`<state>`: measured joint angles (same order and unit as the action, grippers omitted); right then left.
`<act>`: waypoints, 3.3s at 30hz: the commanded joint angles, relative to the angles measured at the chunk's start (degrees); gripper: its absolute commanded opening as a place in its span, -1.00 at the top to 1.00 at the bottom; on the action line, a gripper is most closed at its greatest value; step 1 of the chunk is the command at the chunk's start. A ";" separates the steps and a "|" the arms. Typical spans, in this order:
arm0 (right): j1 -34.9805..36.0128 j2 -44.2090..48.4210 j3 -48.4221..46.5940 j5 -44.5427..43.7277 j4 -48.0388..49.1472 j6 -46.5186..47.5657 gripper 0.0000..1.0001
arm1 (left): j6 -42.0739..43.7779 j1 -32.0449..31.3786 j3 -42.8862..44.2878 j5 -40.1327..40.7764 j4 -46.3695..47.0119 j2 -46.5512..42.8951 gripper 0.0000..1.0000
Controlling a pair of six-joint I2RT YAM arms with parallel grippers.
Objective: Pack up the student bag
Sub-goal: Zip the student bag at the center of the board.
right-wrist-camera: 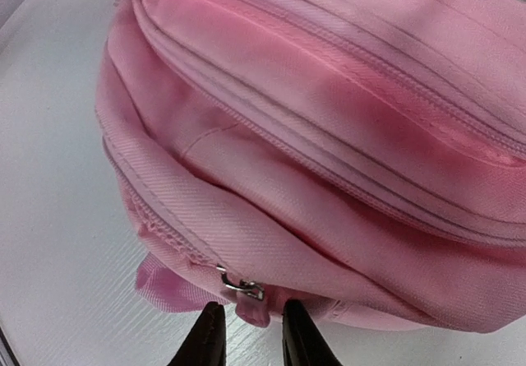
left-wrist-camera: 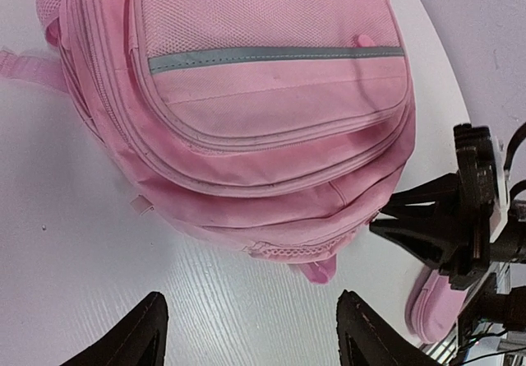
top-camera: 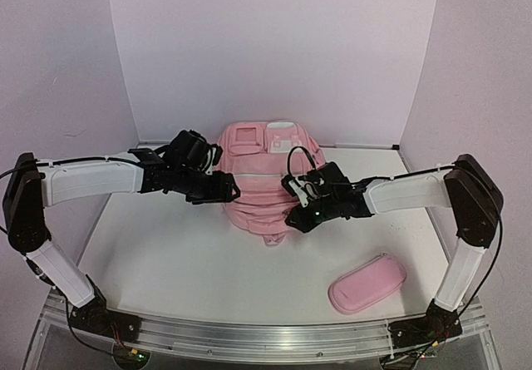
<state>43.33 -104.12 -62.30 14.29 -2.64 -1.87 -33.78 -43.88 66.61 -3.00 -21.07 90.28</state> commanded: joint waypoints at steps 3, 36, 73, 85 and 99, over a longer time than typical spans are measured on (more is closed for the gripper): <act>0.28 4.49 0.23 -2.47 2.21 -1.51 0.87 | 11.10 -0.15 3.03 -3.19 -2.44 0.67 -0.46; -1.85 -1.69 -1.90 8.23 2.21 -1.69 0.52 | 45.62 -1.83 11.34 -8.78 6.03 17.02 -0.28; -6.02 3.98 0.66 -5.95 -2.89 0.29 1.00 | 46.52 0.18 11.62 -4.25 -1.14 19.14 1.00; -10.36 3.17 -0.90 10.70 -8.74 3.33 1.00 | 49.25 2.32 6.45 -9.64 0.71 11.98 0.65; -6.75 4.31 -3.98 19.58 -6.49 -2.53 1.00 | 50.84 -5.17 20.33 0.13 3.36 24.92 -0.07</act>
<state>34.89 -102.94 -64.14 28.29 -9.67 -2.91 16.93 -49.94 80.55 -8.11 -18.68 110.50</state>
